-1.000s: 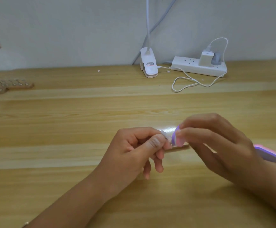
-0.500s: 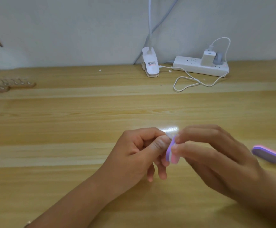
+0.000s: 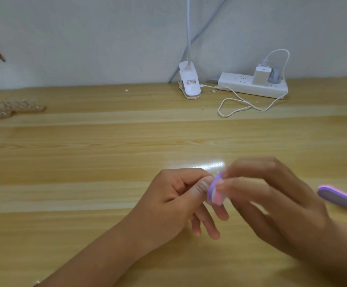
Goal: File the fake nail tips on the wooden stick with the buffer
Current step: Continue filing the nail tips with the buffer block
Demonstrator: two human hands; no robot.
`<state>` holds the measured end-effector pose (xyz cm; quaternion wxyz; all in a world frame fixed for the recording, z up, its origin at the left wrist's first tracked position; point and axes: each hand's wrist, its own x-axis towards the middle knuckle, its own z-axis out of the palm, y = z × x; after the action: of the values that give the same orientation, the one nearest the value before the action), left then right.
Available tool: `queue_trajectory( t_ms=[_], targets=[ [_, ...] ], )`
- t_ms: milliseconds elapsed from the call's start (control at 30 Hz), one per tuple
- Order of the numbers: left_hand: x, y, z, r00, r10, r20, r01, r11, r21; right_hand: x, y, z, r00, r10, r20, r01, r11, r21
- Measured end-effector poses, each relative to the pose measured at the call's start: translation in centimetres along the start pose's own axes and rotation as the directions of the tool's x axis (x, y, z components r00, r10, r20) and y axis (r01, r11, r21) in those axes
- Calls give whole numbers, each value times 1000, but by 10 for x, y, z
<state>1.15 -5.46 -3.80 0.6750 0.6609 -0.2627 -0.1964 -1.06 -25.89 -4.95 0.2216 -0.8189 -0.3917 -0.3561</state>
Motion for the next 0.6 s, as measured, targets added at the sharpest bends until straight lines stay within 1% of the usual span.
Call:
queue_trajectory(
  t_ms=[67, 200, 333, 400, 500, 567, 600],
  targets=[
    [0, 0, 0, 1000, 8, -1, -8, 1000, 5, 0, 1, 0, 1000, -21, 6, 21, 1000, -4],
    [1, 0, -2, 1000, -16, -26, 16, 1000, -6, 2, 6, -3, 998, 55, -32, -54, 998, 26],
    [0, 1, -2, 1000, 3, 15, -4, 1000, 14, -1, -3, 1, 1000, -12, -13, 13, 999, 42],
    [0, 1, -4, 1000, -13, -2, 13, 1000, 7, 1, 3, -1, 999, 30, -18, -30, 999, 33],
    [0, 1, -5, 1000, -29, 2, 29, 1000, -7, 6, 12, -6, 988, 129, -88, -129, 992, 7],
    [1, 0, -5, 999, -40, 29, 41, 999, -25, 7, 10, -7, 983, 143, -117, -142, 990, 22],
    [1, 0, -4, 998, -44, 47, 45, 998, -36, 6, 7, -6, 986, 130, -107, -127, 991, 38]
  ],
)
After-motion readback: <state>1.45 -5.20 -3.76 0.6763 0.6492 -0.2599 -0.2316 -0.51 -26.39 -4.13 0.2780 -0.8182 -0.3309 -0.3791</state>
